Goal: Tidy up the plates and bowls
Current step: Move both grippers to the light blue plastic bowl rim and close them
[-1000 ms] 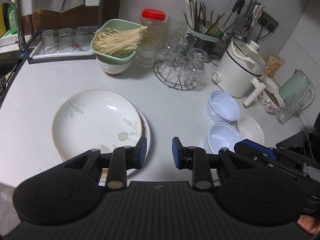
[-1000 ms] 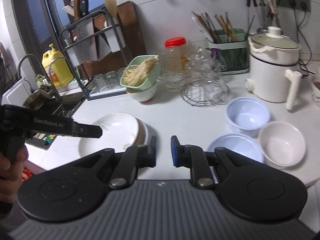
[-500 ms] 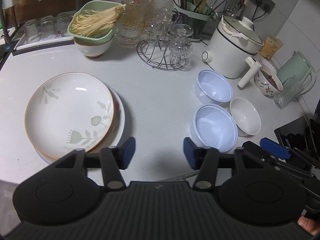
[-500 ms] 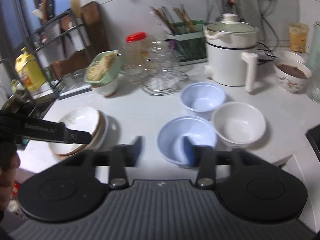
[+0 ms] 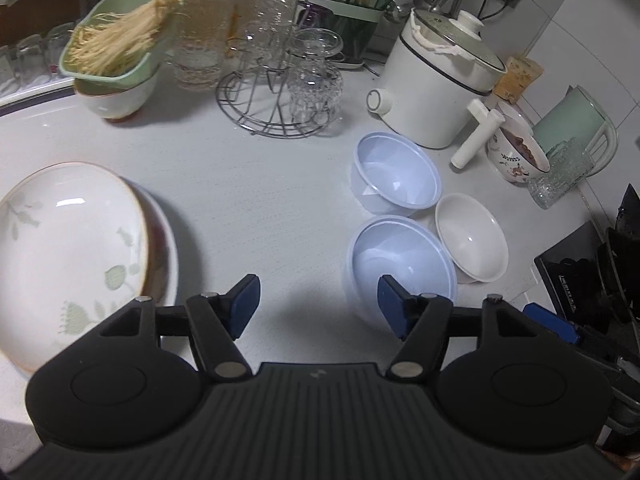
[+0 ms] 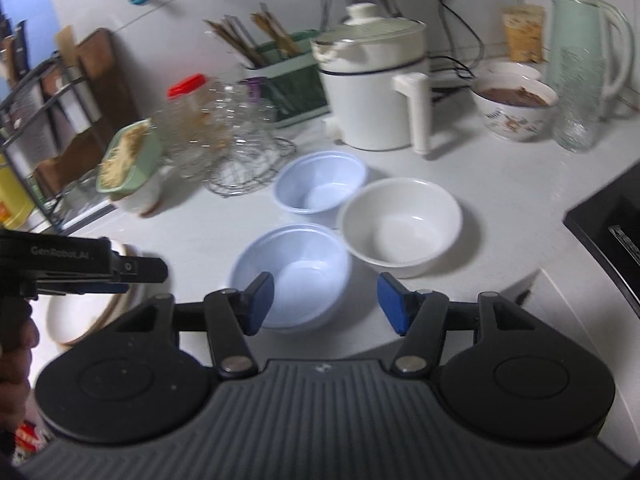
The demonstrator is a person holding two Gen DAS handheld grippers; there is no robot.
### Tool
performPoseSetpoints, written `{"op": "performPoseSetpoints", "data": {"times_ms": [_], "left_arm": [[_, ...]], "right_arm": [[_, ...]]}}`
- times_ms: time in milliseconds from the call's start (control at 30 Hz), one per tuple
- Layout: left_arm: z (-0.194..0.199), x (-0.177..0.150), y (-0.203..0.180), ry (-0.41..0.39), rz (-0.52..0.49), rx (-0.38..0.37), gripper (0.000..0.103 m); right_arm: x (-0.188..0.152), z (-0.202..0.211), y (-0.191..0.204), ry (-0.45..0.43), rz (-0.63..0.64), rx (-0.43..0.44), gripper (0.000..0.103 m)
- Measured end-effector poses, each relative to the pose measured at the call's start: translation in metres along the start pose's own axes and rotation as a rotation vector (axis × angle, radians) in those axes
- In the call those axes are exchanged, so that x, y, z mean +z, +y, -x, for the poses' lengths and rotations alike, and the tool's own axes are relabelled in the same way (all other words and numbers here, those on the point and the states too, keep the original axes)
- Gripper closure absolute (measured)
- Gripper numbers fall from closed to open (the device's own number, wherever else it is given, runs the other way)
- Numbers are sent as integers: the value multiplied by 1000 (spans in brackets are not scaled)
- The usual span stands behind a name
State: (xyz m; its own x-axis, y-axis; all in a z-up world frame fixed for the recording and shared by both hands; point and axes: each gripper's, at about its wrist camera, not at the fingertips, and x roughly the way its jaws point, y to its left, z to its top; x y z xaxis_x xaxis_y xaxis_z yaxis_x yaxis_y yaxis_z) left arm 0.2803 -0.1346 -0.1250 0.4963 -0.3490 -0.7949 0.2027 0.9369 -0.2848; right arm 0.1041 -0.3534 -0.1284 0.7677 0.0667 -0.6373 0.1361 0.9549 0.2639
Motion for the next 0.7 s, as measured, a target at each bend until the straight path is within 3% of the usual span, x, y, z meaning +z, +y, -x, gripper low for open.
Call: {"op": "performPoseSetpoints", "data": {"times_ms": [367, 500, 633, 700], "left_arm": [[-47, 9, -9, 77, -25, -63, 37], [-60, 12, -11, 103, -30, -78, 50], [-74, 16, -9, 142, 25, -96, 71], [-78, 18, -11, 145, 27, -88, 75]], "right_arm": [[2, -33, -17, 38, -97, -20, 44], [1, -43, -16, 51, -118, 9, 49], [0, -57, -16, 67, -143, 12, 67], [-1, -62, -16, 80, -149, 7, 74]]}}
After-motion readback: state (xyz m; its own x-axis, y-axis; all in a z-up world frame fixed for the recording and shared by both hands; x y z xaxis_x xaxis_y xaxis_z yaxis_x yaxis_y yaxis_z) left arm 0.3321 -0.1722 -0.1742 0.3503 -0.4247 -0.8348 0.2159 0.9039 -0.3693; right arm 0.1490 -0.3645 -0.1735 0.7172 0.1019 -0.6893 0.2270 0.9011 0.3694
